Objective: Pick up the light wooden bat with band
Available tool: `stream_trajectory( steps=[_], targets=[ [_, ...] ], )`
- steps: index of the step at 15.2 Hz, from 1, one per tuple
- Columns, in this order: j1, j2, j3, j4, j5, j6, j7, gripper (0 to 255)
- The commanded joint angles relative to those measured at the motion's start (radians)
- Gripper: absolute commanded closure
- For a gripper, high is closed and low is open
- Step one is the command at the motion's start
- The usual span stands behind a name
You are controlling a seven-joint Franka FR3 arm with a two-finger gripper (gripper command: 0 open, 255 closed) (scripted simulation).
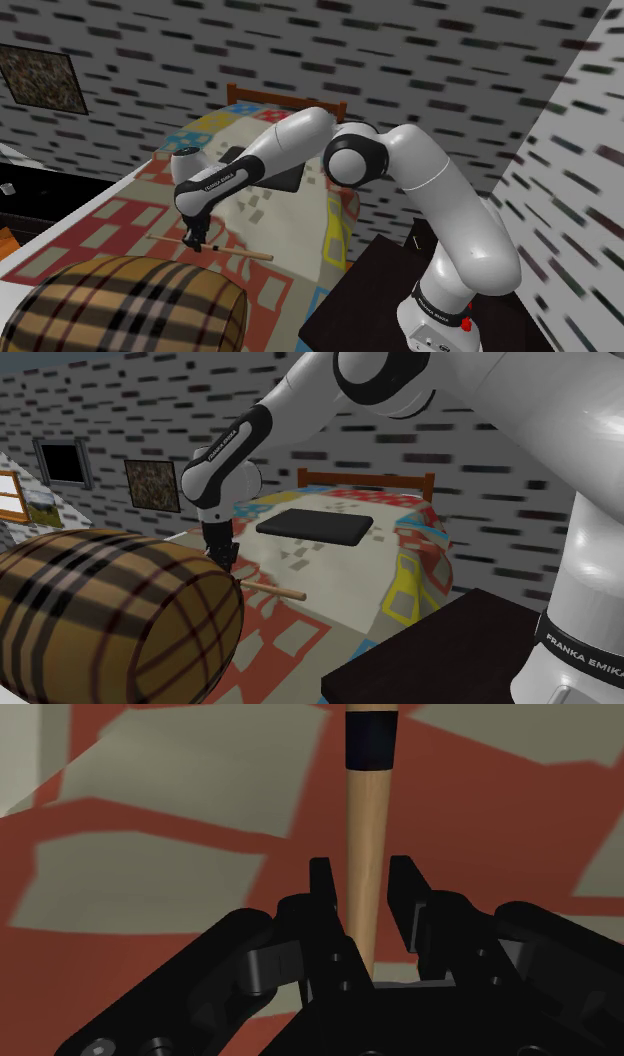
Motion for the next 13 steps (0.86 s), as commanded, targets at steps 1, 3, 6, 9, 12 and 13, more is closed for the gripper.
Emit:
stream_trajectory(
  steps=[1, 3, 6, 9, 12, 13],
  targets=[
    [-0.001, -0.021, 0.001, -0.009, 0.001, -0.012, 0.0, 255],
    [-0.002, -0.039, 0.003, -0.014, 0.002, -0.026, 0.001, 255],
    [-0.003, -0.067, 0.004, -0.019, 0.004, -0.048, 0.001, 255],
    [-0.004, -0.092, 0.006, -0.021, 0.005, -0.071, 0.001, 255],
    [-0.005, -0.11, 0.007, -0.022, 0.007, -0.089, 0.001, 255],
    [-0.005, -0.11, 0.007, -0.022, 0.007, -0.089, 0.001, 255]
  ],
)
